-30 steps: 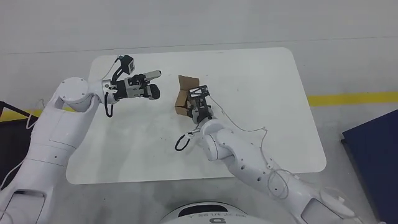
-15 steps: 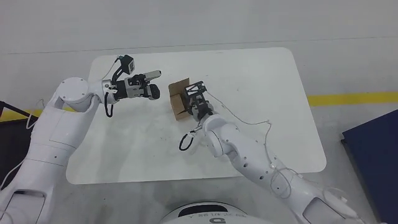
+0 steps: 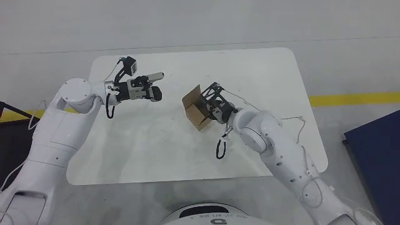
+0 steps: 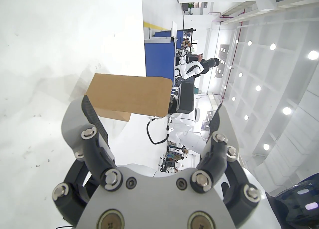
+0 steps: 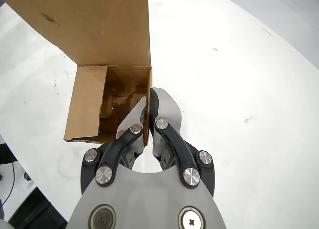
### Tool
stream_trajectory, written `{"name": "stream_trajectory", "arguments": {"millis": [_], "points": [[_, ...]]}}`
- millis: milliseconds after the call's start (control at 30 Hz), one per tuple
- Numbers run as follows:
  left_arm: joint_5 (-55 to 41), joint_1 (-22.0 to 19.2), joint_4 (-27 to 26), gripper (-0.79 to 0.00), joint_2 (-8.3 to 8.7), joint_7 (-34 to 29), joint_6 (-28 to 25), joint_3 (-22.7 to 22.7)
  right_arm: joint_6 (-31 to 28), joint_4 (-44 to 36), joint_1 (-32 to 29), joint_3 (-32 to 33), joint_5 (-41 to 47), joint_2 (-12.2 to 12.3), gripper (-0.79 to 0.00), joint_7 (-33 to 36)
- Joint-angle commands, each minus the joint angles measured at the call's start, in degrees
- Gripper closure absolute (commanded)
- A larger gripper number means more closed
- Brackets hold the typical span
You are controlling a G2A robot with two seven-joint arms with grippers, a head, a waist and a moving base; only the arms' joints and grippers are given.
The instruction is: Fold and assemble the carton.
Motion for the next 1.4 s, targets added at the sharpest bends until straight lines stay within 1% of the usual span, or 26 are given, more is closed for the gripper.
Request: {"name": "stream_trajectory", "arguments": {"millis": [0,67,200,367,400,467,500,533,600,633,700,733,800,833,867,900,967,1000,1067,1100,1167,1233,1267,1300,1333,1367], "points": [[3.6,-1.4,-0.4,-0.785,-0.27,-0.6,3.6,2.2,-4.5,1.8,0.1,0.1,-1.0,0.3,0.0,-1.3],[6.4,-3.3,-0.1,-0.785,-0.7,-1.3,6.0,4.4,-7.7,3.4,0.4,0.6,-0.3,0.5,0.0,-2.7],[10.6,-6.8,1.3,-0.785,-1.83,-3.2,9.6,9.0,-11.7,6.0,1.1,1.5,1.0,0.7,0.0,-4.6],[11.9,-10.5,3.5,-0.785,-3.59,-5.9,9.8,13.8,-15.6,8.7,2.1,1.3,1.5,0.8,-0.006,-7.1],[12.1,-11.1,4.0,-0.785,-3.95,-6.1,9.6,14.6,-16.3,8.9,2.3,1.2,1.3,0.9,-0.077,-7.7],[11.9,-12.1,4.9,-0.785,-4.74,-6.2,9.5,16.2,-17.0,9.1,2.3,1.2,1.2,0.9,-0.317,-8.9],[11.6,-12.6,5.4,-0.785,-5.1,-6.0,9.3,16.8,-17.1,9.1,2.3,1.3,1.3,0.9,-0.379,-9.5],[11.5,-13.0,5.9,-0.785,-5.45,-5.9,9.1,17.4,-16.9,9.0,2.2,1.5,1.6,0.9,-0.489,-10.0],[11.3,-13.8,6.9,-0.785,-6.12,-5.8,8.7,18.5,-16.3,8.7,1.8,2.0,2.5,1.0,-0.428,-11.0],[11.2,-14.1,7.2,-0.785,-6.44,-5.7,8.6,19.0,-16.0,8.5,1.6,2.3,3.0,1.0,-0.425,-11.3],[11.0,-14.7,8.1,-0.785,-6.99,-5.6,8.4,19.8,-15.4,8.1,1.2,2.9,3.9,1.1,-0.388,-12.0],[10.9,-15.0,8.5,-0.785,-7.22,-5.7,8.2,20.1,-15.0,7.8,0.9,3.3,4.8,1.1,-0.394,-12.5],[10.8,-15.5,9.3,-0.785,-7.63,-5.8,7.9,20.6,-14.1,7.4,0.2,4.2,7.5,1.1,-0.372,-13.3],[10.7,-15.7,9.7,-0.785,-7.81,-5.8,7.7,20.8,-13.5,7.2,-0.2,4.9,9.8,1.1,-0.379,-13.8],[10.5,-15.8,10.1,-0.785,-7.98,-5.8,7.4,20.9,-12.7,7.2,-0.8,5.7,13.8,1.1,-0.354,-14.1],[10.3,-15.9,10.4,-0.785,-8.13,-5.8,7.2,21.0,-11.9,7.0,-1.2,6.6,17.8,1.1,-0.292,-13.6],[10.2,-16.1,10.8,-0.785,-8.42,-5.7,6.9,21.3,-10.1,6.9,-2.2,8.2,27.8,1.0,-0.277,-10.8],[10.1,-16.2,11.0,-0.785,-8.58,-5.7,6.8,21.4,-8.6,7.1,-2.6,9.0,32.9,1.0,-0.231,-8.8],[9.7,-16.3,11.4,-0.785,-8.88,-5.7,6.3,21.6,-4.8,7.4,-2.9,10.2,42.4,0.9,-0.049,-4.3],[9.6,-16.4,11.7,-0.785,-9.03,-5.5,6.2,21.7,-3.3,7.5,-2.8,10.5,45.4,1.0,0.0,-2.2],[9.5,-16.5,12.1,-0.785,-9.34,-5.4,5.8,21.9,-1.2,7.9,-3.0,10.8,51.5,0.9,0.0,1.0],[8.9,-16.6,12.6,-0.785,-9.6,-5.2,5.1,21.9,-1.0,8.3,-3.0,11.2,56.5,0.9,0.0,3.3],[8.8,-16.7,13.1,-0.785,-9.67,-5.0,4.9,21.8,-1.4,8.3,-3.1,11.5,57.2,1.0,0.0,3.5],[8.5,-16.7,13.5,-0.785,-9.7,-4.8,4.6,21.5,-2.5,7.5,-3.3,12.0,57.1,1.2,0.0,3.3],[8.1,-16.6,13.9,-0.785,-9.69,-4.7,4.2,21.1,-3.9,6.4,-3.6,12.8,54.5,1.4,0.0,2.2],[7.9,-16.5,14.2,-0.785,-9.65,-4.7,3.9,20.8,-4.7,4.7,-4.2,13.6,49.1,1.7,0.0,0.4]]}}
